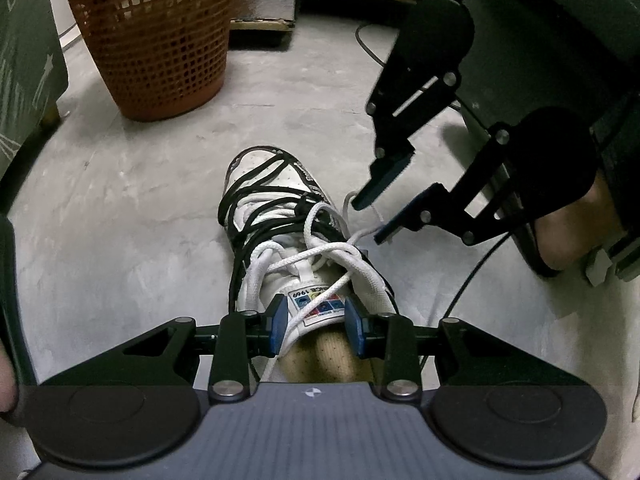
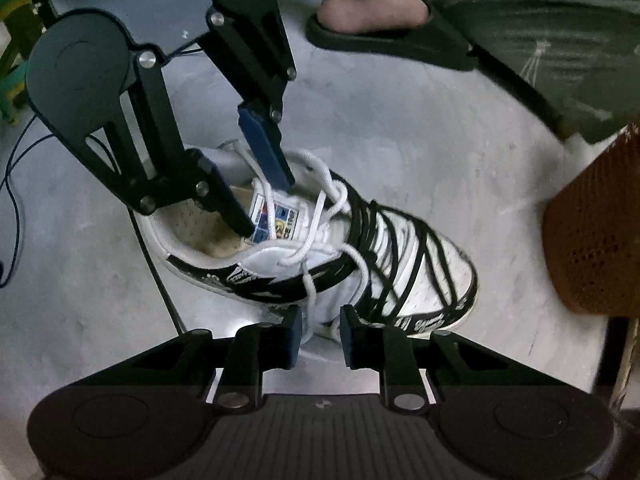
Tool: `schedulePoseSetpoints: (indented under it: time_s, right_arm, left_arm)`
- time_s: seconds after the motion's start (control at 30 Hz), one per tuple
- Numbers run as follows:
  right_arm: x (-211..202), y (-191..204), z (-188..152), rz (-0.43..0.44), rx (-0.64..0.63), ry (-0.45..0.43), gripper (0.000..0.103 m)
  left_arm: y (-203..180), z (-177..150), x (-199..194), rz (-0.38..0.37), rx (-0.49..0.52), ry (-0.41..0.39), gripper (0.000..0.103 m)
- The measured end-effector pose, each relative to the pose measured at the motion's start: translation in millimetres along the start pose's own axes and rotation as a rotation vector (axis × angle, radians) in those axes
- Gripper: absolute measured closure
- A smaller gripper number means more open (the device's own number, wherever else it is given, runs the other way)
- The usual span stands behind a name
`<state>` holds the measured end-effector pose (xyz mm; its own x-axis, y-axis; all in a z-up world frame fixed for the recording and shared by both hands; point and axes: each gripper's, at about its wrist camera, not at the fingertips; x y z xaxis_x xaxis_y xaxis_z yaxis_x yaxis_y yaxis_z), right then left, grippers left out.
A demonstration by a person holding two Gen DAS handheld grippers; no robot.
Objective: Lace up shoes with both hands
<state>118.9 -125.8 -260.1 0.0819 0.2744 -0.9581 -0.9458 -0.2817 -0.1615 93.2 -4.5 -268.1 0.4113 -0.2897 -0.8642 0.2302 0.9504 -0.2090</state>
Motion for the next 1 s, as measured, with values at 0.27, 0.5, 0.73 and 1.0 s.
schedulePoseSetpoints:
  time_s: [0.27,0.5,0.73,1.0]
  right_arm:
    - [6,0,-4,0.018,0.068,0.017,0.098]
    - [5,1,5,0.002,0.012,0.016,0.099]
    - [1,4,11,-0.004,-0.033,0.000,0.099]
    - [-1,7,8,0.012,-0.016,-0.005,0.097]
  left_arm:
    - [-7,-4,-2,0.004,-0.019,0.001,0.069]
    - [-9,-7,-6,0.007,-0.012,0.000,0.069]
    - [-11,-7,-6,0.007,-0.016,0.004,0.069]
    - [-11,-6,-6,0.008,-0.010,-0.009,0.069]
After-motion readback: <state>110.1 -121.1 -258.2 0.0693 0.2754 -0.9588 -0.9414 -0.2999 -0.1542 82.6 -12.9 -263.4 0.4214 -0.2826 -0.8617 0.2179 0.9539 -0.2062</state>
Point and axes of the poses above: each gripper's, at about its wrist camera, not at the fingertips, and x roughly the way its jaws point, y to its left, z to its top, and after that the axes turned 10 degrees about -x, right-handed
